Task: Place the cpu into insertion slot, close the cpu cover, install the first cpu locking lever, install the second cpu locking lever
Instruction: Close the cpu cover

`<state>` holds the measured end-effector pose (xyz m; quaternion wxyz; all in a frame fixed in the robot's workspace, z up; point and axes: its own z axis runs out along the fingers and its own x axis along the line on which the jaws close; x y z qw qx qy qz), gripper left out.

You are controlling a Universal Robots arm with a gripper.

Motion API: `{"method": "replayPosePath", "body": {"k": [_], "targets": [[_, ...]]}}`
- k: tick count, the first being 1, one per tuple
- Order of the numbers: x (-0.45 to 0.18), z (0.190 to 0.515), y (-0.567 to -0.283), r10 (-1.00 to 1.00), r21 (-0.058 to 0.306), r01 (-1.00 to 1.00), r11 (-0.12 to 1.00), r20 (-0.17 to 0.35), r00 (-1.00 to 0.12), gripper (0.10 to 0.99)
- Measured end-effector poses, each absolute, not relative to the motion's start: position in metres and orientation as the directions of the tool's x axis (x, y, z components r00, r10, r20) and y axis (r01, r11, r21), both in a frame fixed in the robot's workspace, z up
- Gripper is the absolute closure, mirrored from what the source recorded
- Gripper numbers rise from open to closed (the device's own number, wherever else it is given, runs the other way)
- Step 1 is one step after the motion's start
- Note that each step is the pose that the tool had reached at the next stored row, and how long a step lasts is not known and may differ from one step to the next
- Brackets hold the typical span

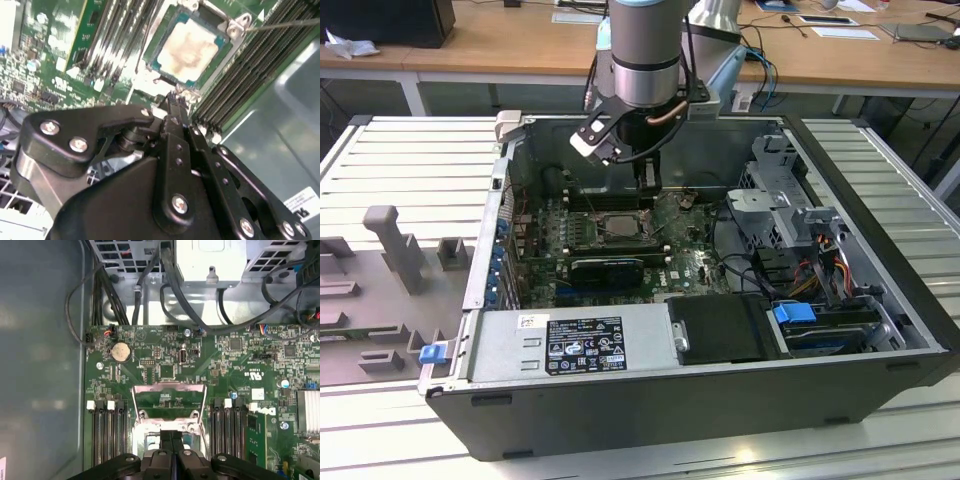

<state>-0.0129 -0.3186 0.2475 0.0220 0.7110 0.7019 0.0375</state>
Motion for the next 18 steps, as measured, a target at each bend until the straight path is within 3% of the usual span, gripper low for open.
{"method": "replayPosePath", "body": {"k": [18], "targets": [[0.04, 0.259, -0.319, 1.0, 0.064, 0.998, -0.013, 0.023, 0.011, 0.98]]}}
